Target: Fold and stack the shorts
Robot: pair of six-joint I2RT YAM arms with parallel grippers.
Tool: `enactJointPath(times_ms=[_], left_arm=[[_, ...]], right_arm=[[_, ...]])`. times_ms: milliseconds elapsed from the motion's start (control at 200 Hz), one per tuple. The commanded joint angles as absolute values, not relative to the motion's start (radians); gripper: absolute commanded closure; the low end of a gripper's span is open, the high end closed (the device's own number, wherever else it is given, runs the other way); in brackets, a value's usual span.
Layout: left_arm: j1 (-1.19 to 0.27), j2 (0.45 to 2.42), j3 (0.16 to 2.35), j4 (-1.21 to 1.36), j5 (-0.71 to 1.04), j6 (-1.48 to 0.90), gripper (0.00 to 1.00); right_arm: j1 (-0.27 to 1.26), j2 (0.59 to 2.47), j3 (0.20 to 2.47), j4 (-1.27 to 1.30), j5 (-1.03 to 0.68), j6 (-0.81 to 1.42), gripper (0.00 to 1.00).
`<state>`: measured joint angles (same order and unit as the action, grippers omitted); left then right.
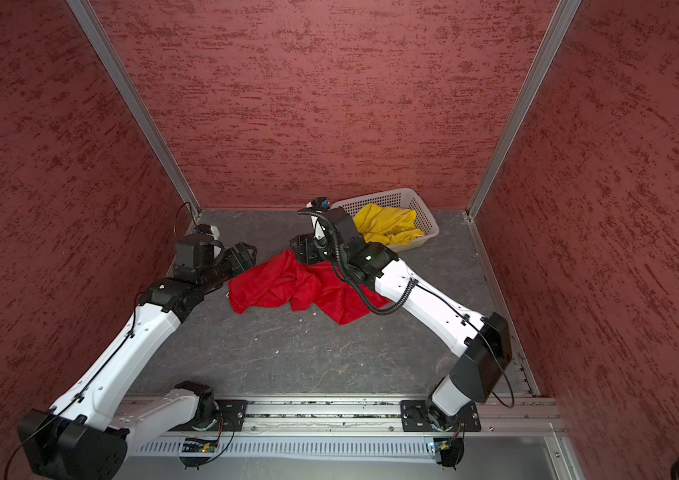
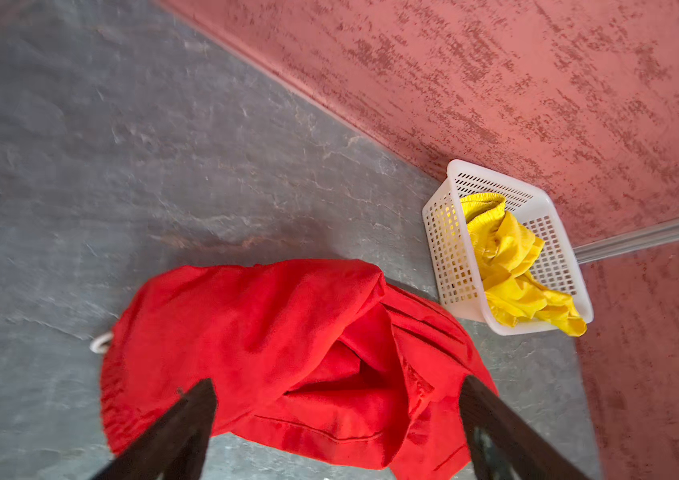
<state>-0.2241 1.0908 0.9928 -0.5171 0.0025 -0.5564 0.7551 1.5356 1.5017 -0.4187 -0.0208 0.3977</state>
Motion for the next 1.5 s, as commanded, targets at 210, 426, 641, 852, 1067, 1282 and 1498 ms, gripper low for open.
enactJointPath(times_ms=[210,426,641,852,1067,1282,1498], left_arm=[[-0.215,1.167,0.874,-0.564,0.1,-0.551,0.1],[-0.22,1.283,0.827,-0.484,0.074,-0.575,0.03],[-0.24,1.424,0.856,-0.403,0.059,-0.561,0.02],[-0.185,1.615,0.961,-0.438,0.069,-0.579,0.44],[-0.186,1.61,1.001,-0.46,0.036,-0.582,0.93],[-0.184,1.53,1.01,-0.541,-0.065,-0.57,1.0],[-0.182,1.467,1.016,-0.561,-0.036,-0.565,1.0]], right_arm=[[0.748,1.614,1.32,-0.509,-0.021,0.406,0.28],[0.762,1.806,1.468,-0.485,-0.116,0.393,0.27],[0.759,1.98,1.61,-0.494,-0.123,0.374,0.36],[0.734,1.94,1.518,-0.462,-0.131,0.399,1.0],[0.676,1.76,1.246,-0.429,-0.059,0.429,1.0],[0.607,1.572,1.093,-0.456,0.032,0.461,0.73],[0.381,1.411,1.083,-0.447,0.08,0.474,0.28]])
